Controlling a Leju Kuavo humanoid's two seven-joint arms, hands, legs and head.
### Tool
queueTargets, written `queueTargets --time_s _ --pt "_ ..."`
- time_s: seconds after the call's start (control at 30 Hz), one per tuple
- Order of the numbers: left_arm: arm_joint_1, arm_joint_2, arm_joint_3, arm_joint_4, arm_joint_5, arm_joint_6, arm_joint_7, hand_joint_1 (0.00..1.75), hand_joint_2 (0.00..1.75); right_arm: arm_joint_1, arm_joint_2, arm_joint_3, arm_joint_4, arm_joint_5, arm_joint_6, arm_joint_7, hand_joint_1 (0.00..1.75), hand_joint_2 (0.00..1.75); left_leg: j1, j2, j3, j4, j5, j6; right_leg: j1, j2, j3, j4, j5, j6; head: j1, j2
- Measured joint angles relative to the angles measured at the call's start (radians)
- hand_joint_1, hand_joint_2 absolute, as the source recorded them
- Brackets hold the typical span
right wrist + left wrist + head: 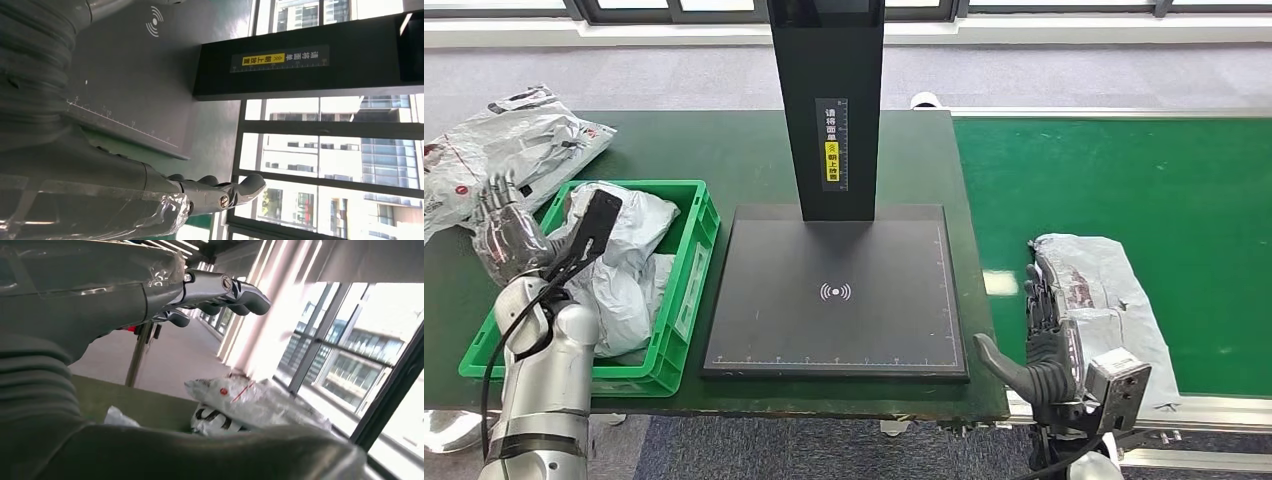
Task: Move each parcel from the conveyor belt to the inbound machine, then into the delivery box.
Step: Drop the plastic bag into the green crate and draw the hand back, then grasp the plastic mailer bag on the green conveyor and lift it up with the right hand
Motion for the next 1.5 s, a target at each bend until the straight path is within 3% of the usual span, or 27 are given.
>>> queueTargets --time_s 0.13,0.47,0.57,0.63,0.77,0.87,0.97,1.13,1.27,1.5 --pt "0.033 -0.026 -0.003 -0.102 0.022 0.065 -0.028 0.00 0.00 0.000 -0.001 0.000 0.000 0.000 -0.011 0.000 0.00 1.75 0.000 0.000 0.000 0.000 0.000 0.000 0.000 0.000 0.000 0.000 0.000 0.000 0.000 0.000" --pt "0.064 -0.047 -0.006 -0.196 0.033 0.077 -0.037 0.00 0.00 0.000 -0.001 0.000 0.000 0.000 -0.014 -0.001 0.00 1.75 0.000 0.000 0.000 0.000 0.000 0.000 0.000 0.000 0.000 0.000 0.000 0.000 0.000 0.000" --pt "0.075 -0.051 -0.015 -0.221 0.121 0.093 -0.082 0.00 0.00 0.002 -0.001 0.000 0.000 0.001 -0.017 -0.003 0.00 1.75 0.000 0.000 0.000 0.000 0.000 0.000 0.000 0.000 0.000 0.000 0.000 0.000 0.000 0.000" --pt "0.085 -0.057 -0.032 -0.252 0.261 0.088 -0.151 0.00 0.00 0.005 -0.001 0.000 0.000 0.010 -0.029 -0.004 0.00 1.75 0.000 0.000 0.000 0.000 0.000 0.000 0.000 0.000 0.000 0.000 0.000 0.001 0.000 0.000" --pt "0.115 -0.073 -0.091 -0.335 0.689 -0.036 -0.331 0.00 1.75 -0.002 -0.011 -0.003 0.009 0.145 -0.128 0.034 0.00 1.75 -0.001 0.000 0.000 0.000 -0.001 0.001 0.000 0.000 0.000 0.000 -0.001 0.001 0.000 0.000" --pt "0.170 -0.093 -0.153 -0.404 0.947 -0.214 -0.434 0.00 1.75 -0.035 -0.033 -0.022 0.035 0.388 -0.267 0.107 0.00 1.75 -0.002 0.000 0.000 0.000 -0.002 0.002 -0.001 0.000 0.000 0.000 -0.001 0.002 0.000 0.000" --pt "0.246 -0.114 -0.223 -0.468 1.031 -0.361 -0.498 0.00 1.75 -0.101 -0.081 -0.054 0.080 0.660 -0.394 0.226 0.00 1.75 -0.004 0.001 0.000 0.000 -0.002 0.004 -0.002 0.001 0.000 0.000 0.000 0.003 0.000 0.000" --pt "0.363 -0.152 -0.305 -0.554 1.149 -0.525 -0.556 0.00 1.75 -0.356 -0.296 -0.110 0.350 1.081 -0.507 0.449 0.00 1.75 -0.007 0.003 -0.001 0.002 -0.002 0.011 -0.008 0.002 0.000 -0.001 0.002 0.010 0.000 0.000" --pt "0.393 -0.166 -0.316 -0.574 1.177 -0.553 -0.556 0.00 1.75 -0.502 -0.419 -0.123 0.560 1.182 -0.538 0.496 0.00 1.75 -0.009 0.000 -0.002 0.003 0.000 0.014 -0.008 0.000 0.001 -0.002 0.003 0.012 0.000 0.000" --pt "0.401 -0.173 -0.320 -0.578 1.182 -0.564 -0.556 0.00 1.75 -0.542 -0.451 -0.123 0.632 1.210 -0.541 0.521 0.00 1.75 -0.009 0.000 -0.002 0.003 0.000 0.014 -0.007 -0.001 0.001 -0.002 0.003 0.012 0.000 0.000"
